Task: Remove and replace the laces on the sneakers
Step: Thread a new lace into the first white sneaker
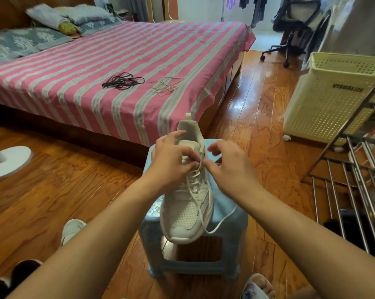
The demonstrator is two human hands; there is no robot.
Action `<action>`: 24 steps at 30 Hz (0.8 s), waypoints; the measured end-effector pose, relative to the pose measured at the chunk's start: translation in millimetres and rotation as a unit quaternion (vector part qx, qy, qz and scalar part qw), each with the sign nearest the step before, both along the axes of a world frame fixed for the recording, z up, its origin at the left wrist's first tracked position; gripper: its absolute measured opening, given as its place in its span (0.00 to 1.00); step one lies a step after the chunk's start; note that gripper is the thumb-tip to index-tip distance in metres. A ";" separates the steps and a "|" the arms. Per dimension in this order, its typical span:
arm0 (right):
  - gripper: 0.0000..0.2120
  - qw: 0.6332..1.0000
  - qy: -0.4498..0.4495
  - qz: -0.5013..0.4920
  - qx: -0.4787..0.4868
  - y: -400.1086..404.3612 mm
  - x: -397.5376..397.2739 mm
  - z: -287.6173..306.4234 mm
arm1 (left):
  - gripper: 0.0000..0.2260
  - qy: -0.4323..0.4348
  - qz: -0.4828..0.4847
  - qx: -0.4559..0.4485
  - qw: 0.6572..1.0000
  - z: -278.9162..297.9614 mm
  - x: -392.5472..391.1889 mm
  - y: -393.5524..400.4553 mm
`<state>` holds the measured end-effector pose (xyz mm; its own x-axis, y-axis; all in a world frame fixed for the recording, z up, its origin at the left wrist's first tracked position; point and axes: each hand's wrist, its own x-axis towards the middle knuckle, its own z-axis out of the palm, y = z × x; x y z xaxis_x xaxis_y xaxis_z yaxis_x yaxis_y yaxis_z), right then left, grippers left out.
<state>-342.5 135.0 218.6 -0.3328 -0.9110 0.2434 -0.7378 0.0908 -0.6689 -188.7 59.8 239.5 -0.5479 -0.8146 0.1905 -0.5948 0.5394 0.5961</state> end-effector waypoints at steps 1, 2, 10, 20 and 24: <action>0.10 0.999 0.026 0.018 -0.034 0.7 1.8 1.9 | 0.07 -0.012 0.008 -0.038 0.999 0.3 -1.4 3.4; 0.12 0.997 0.035 0.046 -0.055 1.5 5.1 4.9 | 0.06 -0.031 0.012 -0.080 0.996 -1.2 -1.8 6.0; 0.04 0.989 0.094 0.072 -0.087 -7.2 6.1 1.3 | 0.06 0.108 0.092 0.021 0.990 8.6 27.6 -1.9; 0.08 0.962 0.206 0.123 -0.131 -9.5 10.1 1.9 | 0.05 -0.017 0.105 -0.021 0.994 8.8 40.9 3.6; 0.05 0.935 0.321 0.104 -0.105 -1.5 14.7 7.5 | 0.08 -0.105 0.103 -0.080 0.986 7.2 31.2 14.0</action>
